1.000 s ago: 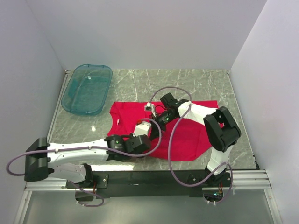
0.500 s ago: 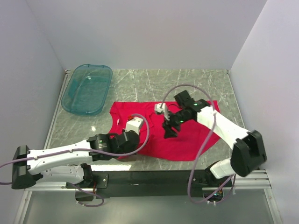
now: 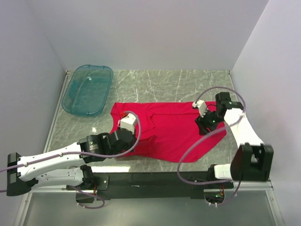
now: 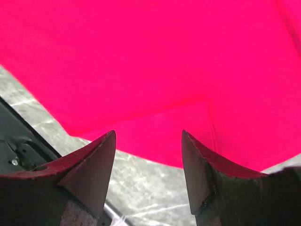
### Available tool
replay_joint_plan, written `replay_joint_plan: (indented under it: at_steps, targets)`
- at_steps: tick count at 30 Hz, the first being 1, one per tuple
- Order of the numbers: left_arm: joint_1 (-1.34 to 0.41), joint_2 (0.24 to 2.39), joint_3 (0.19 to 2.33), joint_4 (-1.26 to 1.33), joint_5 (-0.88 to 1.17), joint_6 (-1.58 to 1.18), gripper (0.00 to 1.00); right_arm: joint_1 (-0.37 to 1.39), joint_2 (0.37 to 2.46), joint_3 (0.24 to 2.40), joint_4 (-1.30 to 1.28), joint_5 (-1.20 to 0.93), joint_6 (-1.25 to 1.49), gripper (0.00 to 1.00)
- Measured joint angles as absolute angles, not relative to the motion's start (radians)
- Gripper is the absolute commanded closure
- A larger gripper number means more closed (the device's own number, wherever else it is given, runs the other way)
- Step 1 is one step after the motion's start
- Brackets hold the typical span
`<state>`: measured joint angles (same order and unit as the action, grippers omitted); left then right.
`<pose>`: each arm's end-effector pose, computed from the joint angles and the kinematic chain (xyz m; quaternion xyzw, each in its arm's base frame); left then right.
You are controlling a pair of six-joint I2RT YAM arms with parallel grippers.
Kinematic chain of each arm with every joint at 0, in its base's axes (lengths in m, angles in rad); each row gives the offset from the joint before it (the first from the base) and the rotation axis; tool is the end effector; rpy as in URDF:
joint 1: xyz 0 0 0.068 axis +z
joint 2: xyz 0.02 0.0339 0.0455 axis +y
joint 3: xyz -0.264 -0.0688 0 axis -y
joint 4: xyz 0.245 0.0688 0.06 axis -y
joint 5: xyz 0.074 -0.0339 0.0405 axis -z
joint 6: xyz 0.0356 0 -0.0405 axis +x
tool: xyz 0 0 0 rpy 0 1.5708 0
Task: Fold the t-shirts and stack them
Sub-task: Fold the tshirt
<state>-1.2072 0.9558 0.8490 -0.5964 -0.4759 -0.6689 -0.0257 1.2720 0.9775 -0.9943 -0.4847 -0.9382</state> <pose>0.0858 -0.1795 0.2944 0.1390 0.8764 -0.2029 0.4140 0.2239 0.0108 0.2508 -0.4537 0.8480 0.1473 0.2310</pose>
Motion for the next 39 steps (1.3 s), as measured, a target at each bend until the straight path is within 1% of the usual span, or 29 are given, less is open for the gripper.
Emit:
replay_joint_plan:
  at_steps: [2, 6, 11, 22, 31, 39]
  targets:
    - [-1.207, 0.937, 0.842, -0.585, -0.476, -0.666, 0.99, -0.065, 1.369, 0.997, -0.982, -0.458, -0.917, 0.36]
    - [-1.205, 0.911, 0.834, -0.578, -0.476, -0.665, 0.99, -0.076, 1.505, 1.011, -0.939, -0.412, -0.865, 0.38]
    - [-1.204, 0.896, 0.813, -0.564, -0.476, -0.665, 0.99, -0.093, 1.566, 1.024, -0.91, -0.381, -0.865, 0.39]
    - [-1.199, 0.894, 0.804, -0.564, -0.476, -0.669, 0.99, -0.112, 1.739, 1.114, -0.905, -0.392, -0.951, 0.43]
    - [-1.197, 0.895, 0.804, -0.565, -0.476, -0.669, 0.99, -0.112, 1.759, 1.113, -0.911, -0.407, -0.995, 0.44]
    - [-1.194, 0.9, 0.804, -0.566, -0.476, -0.67, 0.99, -0.112, 1.776, 1.113, -0.911, -0.417, -1.007, 0.55]
